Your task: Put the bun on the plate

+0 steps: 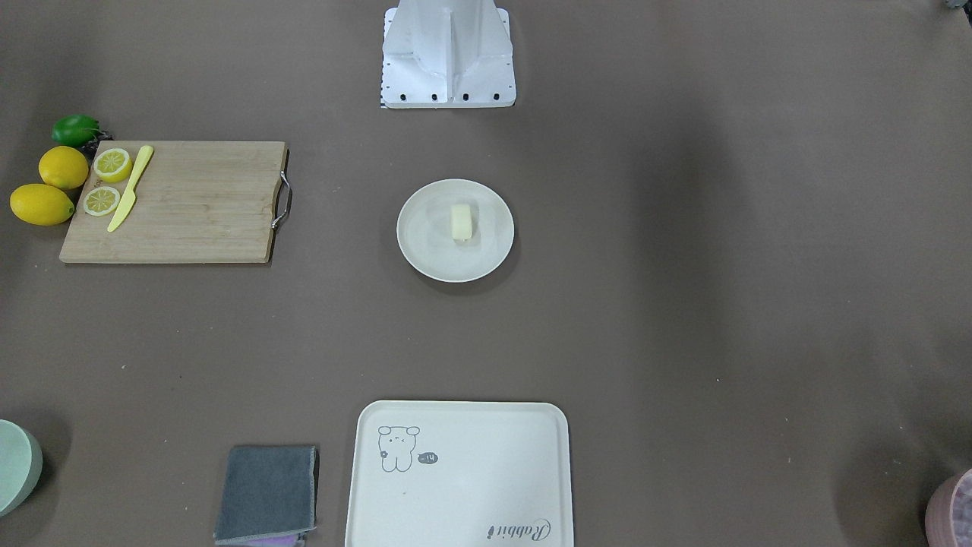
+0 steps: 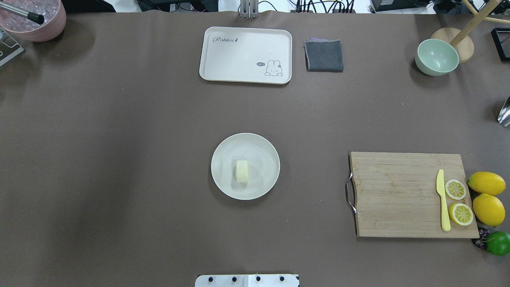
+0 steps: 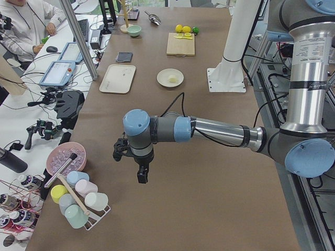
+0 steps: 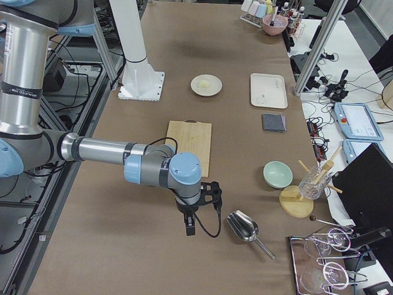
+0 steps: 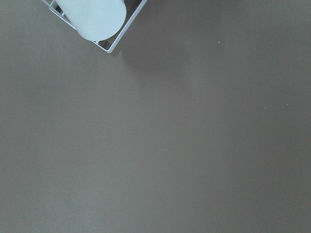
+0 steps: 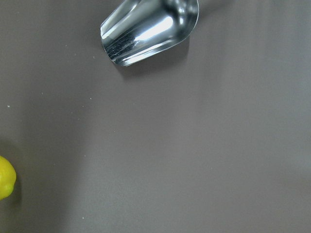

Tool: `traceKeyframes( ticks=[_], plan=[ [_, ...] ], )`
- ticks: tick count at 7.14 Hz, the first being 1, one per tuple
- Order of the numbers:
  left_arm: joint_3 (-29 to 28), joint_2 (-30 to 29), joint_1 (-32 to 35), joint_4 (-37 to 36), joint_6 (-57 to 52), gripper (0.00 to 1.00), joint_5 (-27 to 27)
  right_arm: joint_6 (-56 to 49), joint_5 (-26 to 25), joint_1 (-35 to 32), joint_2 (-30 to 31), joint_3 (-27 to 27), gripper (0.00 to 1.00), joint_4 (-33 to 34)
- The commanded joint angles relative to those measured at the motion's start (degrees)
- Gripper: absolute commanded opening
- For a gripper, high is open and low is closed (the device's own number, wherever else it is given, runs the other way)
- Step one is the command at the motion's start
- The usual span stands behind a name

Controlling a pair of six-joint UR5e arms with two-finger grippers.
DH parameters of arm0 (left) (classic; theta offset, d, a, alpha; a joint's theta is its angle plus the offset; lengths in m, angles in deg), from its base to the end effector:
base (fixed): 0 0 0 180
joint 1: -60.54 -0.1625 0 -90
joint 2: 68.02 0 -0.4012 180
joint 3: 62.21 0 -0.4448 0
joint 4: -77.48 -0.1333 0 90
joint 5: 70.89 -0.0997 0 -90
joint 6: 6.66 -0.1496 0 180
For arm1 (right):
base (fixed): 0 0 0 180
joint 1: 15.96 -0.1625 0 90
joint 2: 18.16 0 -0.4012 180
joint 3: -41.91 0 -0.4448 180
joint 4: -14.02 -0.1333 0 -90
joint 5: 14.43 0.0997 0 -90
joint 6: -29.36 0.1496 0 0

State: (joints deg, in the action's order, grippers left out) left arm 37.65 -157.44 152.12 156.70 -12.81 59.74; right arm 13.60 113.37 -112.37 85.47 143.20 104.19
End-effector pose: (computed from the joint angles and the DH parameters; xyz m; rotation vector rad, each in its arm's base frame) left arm -0.0505 -0.5304 0.6081 0.0228 0.7093 0.0671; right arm 0.0910 -0.4369 0.6930 0.0855 -0.6560 -0.1427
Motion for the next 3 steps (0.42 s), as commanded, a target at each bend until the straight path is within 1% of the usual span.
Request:
traceKeyframes(
  ticks=[1,3],
  plan=[
    [0.1,0.0,0.0,0.0,0.0,0.98,0.0,-0.1,0.0,0.0,-0.3,0.0,1.00,0.0],
    [0.3,0.2,0.0,0.0,0.0,0.99,0.1,-0.1,0.0,0.0,-0.3,0.1,1.00,0.0]
  ],
)
